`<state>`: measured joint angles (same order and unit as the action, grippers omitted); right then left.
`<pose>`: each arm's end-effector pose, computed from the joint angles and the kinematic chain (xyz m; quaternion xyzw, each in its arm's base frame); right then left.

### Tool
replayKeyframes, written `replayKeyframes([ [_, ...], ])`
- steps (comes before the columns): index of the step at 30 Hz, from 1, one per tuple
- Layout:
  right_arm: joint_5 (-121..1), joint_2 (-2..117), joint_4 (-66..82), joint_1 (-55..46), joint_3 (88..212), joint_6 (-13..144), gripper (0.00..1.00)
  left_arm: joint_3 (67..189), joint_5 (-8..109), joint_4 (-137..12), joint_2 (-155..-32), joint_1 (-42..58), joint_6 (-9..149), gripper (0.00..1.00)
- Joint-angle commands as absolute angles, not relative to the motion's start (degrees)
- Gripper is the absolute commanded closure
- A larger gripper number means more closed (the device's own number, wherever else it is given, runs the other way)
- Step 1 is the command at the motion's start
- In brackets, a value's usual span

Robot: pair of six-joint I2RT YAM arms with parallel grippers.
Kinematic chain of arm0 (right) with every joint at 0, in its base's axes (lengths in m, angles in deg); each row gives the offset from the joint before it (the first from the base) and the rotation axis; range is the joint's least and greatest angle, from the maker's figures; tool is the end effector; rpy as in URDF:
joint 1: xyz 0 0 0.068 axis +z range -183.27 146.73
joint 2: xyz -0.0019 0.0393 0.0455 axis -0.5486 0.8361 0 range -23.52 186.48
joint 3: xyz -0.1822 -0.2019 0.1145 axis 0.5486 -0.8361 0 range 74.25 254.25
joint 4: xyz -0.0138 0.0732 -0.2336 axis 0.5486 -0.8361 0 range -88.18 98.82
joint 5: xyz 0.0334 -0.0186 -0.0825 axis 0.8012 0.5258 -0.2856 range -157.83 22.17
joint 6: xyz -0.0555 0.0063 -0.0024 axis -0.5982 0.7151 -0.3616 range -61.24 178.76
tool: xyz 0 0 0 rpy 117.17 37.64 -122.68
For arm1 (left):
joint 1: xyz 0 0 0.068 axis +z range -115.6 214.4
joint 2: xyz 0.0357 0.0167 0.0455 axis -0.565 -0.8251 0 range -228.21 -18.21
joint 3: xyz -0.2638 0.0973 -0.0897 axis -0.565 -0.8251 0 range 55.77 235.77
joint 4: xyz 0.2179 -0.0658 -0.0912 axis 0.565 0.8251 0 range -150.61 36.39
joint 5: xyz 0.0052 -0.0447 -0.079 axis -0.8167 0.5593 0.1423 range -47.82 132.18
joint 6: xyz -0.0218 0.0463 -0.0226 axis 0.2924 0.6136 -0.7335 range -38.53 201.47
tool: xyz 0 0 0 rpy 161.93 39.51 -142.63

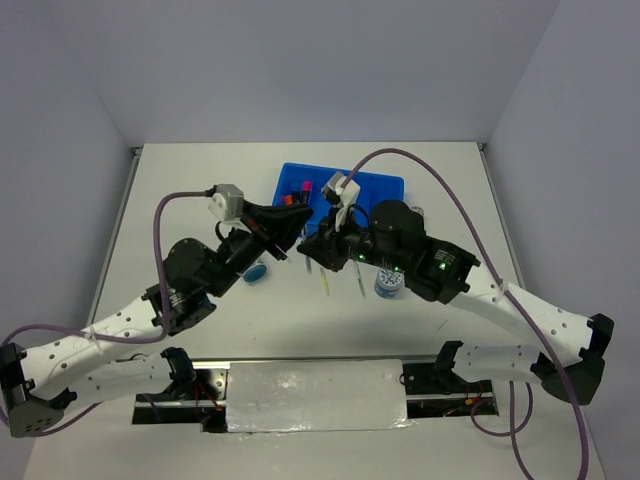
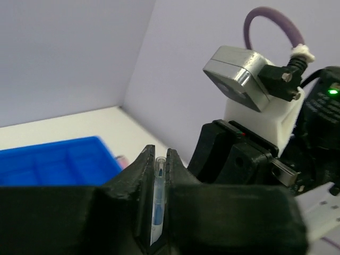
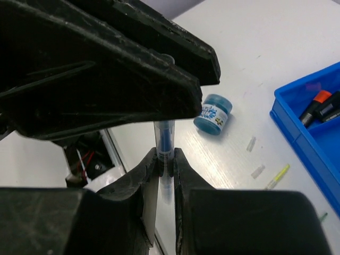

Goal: Sort the stationery into containers
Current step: Place the pen in the storage box.

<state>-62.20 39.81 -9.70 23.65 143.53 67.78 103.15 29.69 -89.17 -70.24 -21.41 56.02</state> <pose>0.1175 0.1872 0.4287 -0.3445 0.6998 0.3721 0.5032 0.1065 -0.1419 0.4263 0.0540 0.5471 -0.4975 0.6710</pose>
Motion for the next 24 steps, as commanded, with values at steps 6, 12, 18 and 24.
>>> replayKeyframes([
  [6, -67.74, 38.53, 11.99, 21.92, 134.91, 73.26, 1.0, 118.48, 11.9, -62.23, -75.06, -23.78, 57.48, 0.03],
  [12, -69.49, 43.18, 12.6, 14.29, 132.34, 76.6, 1.0, 147.5, -14.81, -32.09, -86.31, -20.71, 46.15, 0.01],
  [18, -76.7, 57.23, 4.17, 5.85, 147.53, 76.69, 1.0, 143.33, -15.13, -24.04, -80.9, -18.77, 47.17, 0.01],
  [24, -78.12, 76.72, -0.67, -1.53, 162.13, 82.75, 1.0, 124.09, -3.52, -29.06, -66.49, -18.42, 53.17, 0.01],
])
